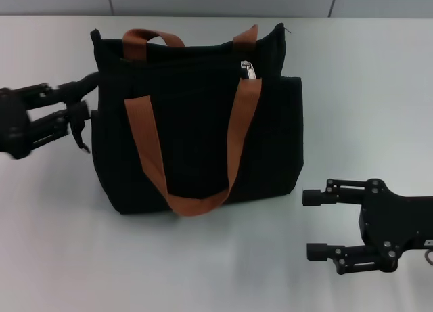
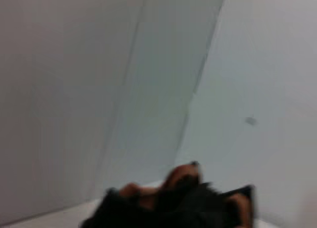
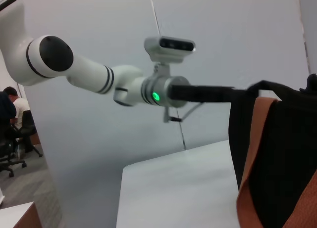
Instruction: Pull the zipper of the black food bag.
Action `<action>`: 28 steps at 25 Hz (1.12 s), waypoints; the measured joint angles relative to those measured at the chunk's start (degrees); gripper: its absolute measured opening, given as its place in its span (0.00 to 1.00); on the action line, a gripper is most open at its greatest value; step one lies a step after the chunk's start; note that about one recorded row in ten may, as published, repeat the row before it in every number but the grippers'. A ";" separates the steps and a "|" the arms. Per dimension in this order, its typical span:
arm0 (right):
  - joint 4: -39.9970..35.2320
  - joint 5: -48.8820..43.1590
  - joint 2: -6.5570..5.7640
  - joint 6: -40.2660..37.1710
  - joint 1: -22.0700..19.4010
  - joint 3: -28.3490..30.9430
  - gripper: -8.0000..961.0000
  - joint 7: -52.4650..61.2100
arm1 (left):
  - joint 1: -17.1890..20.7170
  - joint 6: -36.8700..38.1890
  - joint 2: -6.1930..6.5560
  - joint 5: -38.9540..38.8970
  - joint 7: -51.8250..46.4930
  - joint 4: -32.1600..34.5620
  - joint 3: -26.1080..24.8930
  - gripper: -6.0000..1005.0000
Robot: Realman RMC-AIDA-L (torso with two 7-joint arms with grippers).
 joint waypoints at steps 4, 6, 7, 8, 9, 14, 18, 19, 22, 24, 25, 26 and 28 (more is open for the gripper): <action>0.11 -0.03 0.45 1.39 0.37 0.05 0.80 -0.45 | 0.31 5.24 1.59 -0.66 -3.24 0.95 -0.35 0.53; 0.13 -0.03 0.57 1.65 0.37 0.07 0.80 -0.49 | 0.50 7.11 2.24 -2.31 -4.39 1.05 -0.15 0.59; 0.14 -0.04 0.68 1.94 0.37 0.09 0.80 -0.53 | 0.69 7.46 2.14 -4.35 -4.17 0.79 0.59 0.61; 0.15 -0.03 0.74 2.14 0.38 0.11 0.80 -0.56 | 0.73 7.47 1.98 -4.76 -3.84 0.66 0.78 0.64; 0.39 0.03 0.96 2.86 0.44 0.14 0.80 -0.58 | 0.82 7.51 0.81 -6.77 -1.60 0.25 1.14 0.66; 1.03 0.12 1.55 4.64 1.14 0.14 0.80 -0.60 | 1.65 7.56 -4.01 -12.99 7.37 -0.35 1.62 0.76; 1.75 0.14 1.59 5.18 1.65 0.14 0.80 -0.62 | 2.10 7.55 -5.55 -16.49 9.98 -0.37 1.73 0.80; 2.27 0.18 1.60 5.73 1.87 0.14 0.80 -0.62 | 2.10 7.56 -5.79 -17.24 10.12 -0.40 1.80 0.80; 2.39 0.21 1.61 5.99 1.97 0.13 0.80 -0.63 | 1.89 7.55 -5.97 -18.78 9.48 -0.60 2.44 0.80; 2.41 0.23 1.62 6.09 2.10 -0.07 0.80 -0.67 | 1.64 7.53 -5.36 -19.30 8.12 -0.75 4.19 0.80; 2.41 0.23 1.62 6.09 2.10 -0.07 0.80 -0.67 | 1.62 7.55 -5.05 -19.31 7.81 -0.78 5.54 0.80; 2.42 0.23 1.62 6.10 2.15 -0.15 0.80 -0.75 | 1.59 7.55 -4.62 -19.41 7.45 -0.82 7.58 0.80; 2.53 0.23 1.63 6.15 2.26 -0.24 0.80 -1.14 | 1.55 7.56 -3.77 -19.41 7.46 -0.92 14.39 0.80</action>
